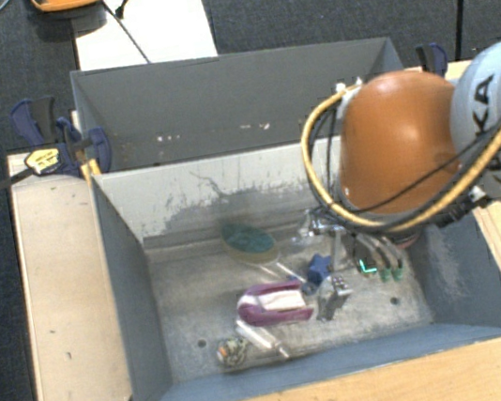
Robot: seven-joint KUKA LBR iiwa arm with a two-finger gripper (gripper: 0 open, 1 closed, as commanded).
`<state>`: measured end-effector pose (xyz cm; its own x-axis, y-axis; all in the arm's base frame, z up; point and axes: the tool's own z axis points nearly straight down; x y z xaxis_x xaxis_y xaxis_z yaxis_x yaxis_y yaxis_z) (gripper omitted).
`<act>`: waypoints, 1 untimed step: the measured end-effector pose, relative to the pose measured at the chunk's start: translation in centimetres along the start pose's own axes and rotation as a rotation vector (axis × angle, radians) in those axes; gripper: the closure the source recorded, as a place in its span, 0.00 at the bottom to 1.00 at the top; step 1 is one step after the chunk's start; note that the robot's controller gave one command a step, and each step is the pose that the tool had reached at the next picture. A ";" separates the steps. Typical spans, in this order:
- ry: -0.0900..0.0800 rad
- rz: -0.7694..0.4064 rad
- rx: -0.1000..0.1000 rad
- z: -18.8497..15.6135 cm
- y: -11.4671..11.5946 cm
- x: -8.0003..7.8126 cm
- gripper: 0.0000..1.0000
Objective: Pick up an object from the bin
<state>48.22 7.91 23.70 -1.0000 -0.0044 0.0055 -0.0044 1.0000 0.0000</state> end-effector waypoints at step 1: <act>-0.012 -0.098 0.000 -2.3 -2.4 -2.5 0.00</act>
Offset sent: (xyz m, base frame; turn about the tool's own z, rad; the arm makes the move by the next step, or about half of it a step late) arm 0.0237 -0.0237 0.0222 -0.0994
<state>50.76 5.48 26.03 -0.9947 -0.1022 -0.0061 -0.1022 0.9948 -0.0001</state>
